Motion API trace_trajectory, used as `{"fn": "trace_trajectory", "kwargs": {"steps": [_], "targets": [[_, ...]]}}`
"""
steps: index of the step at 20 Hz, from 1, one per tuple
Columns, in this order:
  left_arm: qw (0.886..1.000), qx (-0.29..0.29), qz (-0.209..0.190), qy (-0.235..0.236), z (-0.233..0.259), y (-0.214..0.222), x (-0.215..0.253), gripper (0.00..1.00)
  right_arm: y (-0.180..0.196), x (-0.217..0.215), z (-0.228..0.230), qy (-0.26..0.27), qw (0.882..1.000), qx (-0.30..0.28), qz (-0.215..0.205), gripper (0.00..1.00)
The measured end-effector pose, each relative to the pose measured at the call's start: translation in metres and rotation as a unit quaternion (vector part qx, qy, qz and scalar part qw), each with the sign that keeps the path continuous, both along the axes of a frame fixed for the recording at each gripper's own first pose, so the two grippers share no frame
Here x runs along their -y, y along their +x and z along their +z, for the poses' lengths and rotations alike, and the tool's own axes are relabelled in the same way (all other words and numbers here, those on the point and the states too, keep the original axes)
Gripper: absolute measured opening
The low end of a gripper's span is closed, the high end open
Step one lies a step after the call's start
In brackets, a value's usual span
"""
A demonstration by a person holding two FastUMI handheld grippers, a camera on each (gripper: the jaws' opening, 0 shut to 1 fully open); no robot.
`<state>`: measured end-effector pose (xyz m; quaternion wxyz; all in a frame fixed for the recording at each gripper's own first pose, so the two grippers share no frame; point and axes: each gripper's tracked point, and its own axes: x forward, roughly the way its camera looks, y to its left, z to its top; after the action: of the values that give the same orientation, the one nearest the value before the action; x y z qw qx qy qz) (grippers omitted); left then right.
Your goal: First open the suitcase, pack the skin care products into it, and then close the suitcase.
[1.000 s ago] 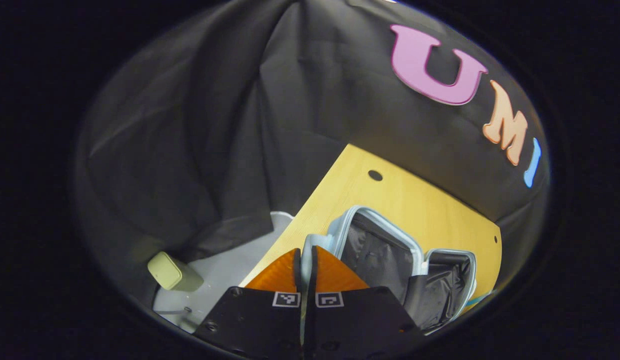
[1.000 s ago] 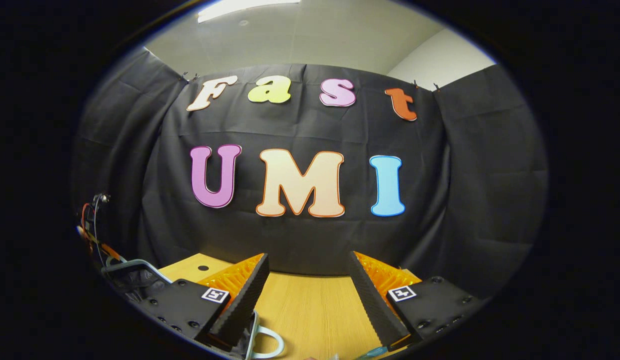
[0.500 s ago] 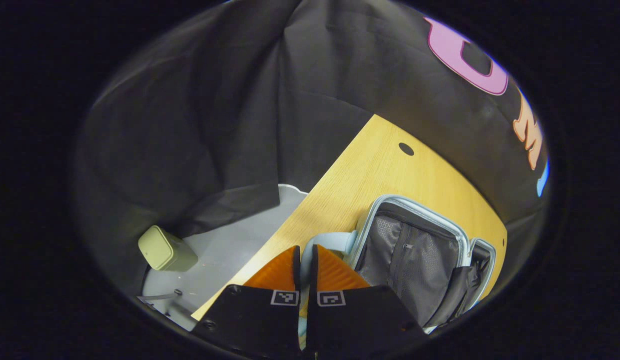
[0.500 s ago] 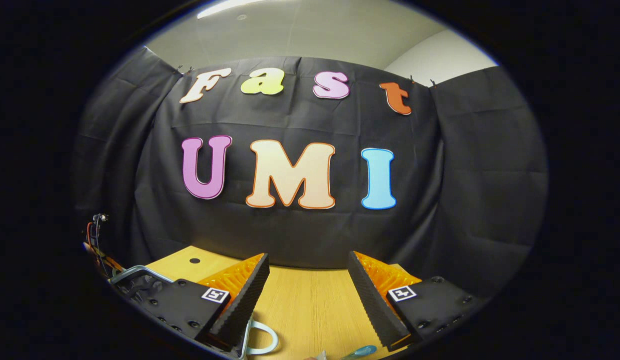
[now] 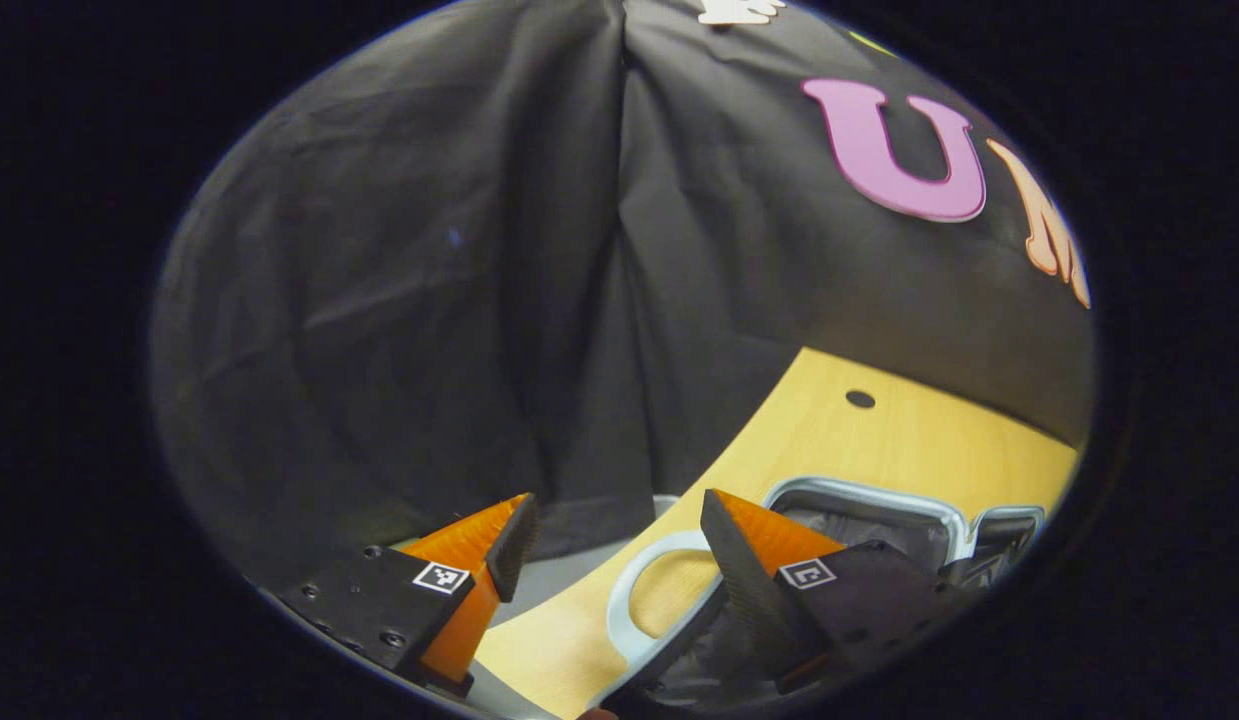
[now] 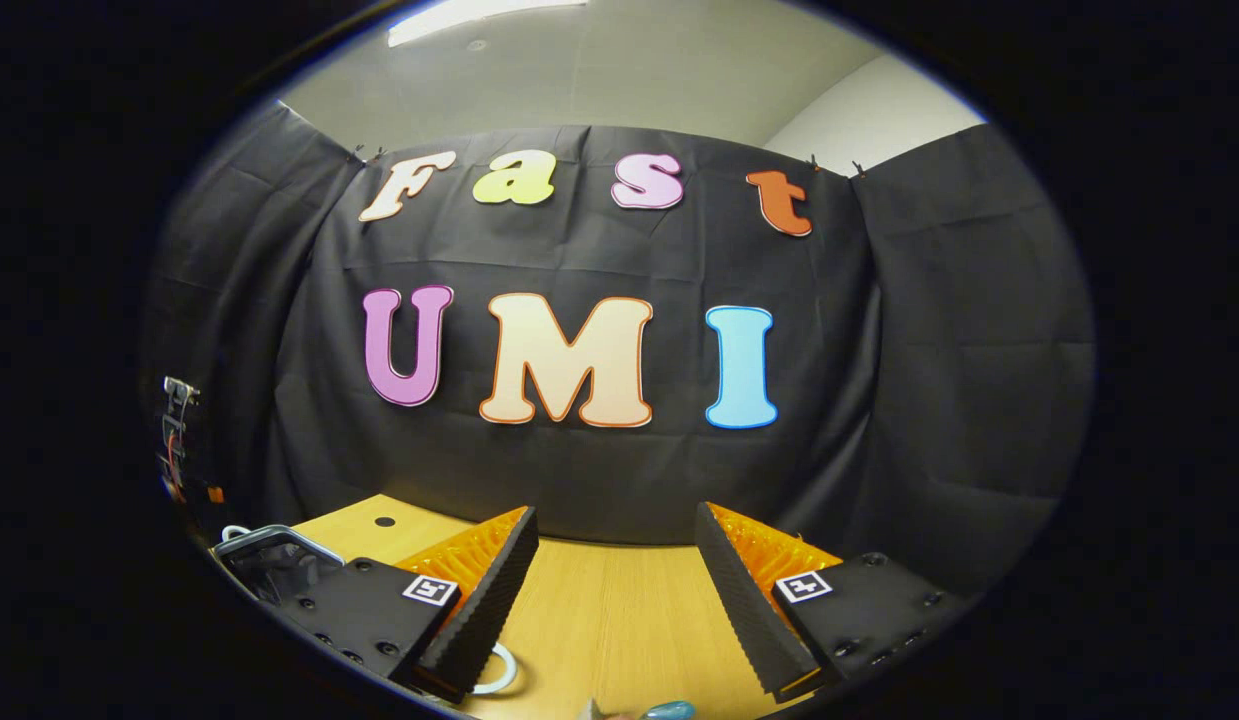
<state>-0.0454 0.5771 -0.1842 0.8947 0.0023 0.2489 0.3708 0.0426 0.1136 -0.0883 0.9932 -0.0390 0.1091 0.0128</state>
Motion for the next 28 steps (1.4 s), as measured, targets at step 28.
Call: {"fn": "trace_trajectory", "kwargs": {"steps": [28], "targets": [[0.938,0.130,-0.318,-0.043,0.096,0.047,0.488,0.95,-0.032,0.131,0.009,0.041,0.998,0.023,0.028,0.99]]}}
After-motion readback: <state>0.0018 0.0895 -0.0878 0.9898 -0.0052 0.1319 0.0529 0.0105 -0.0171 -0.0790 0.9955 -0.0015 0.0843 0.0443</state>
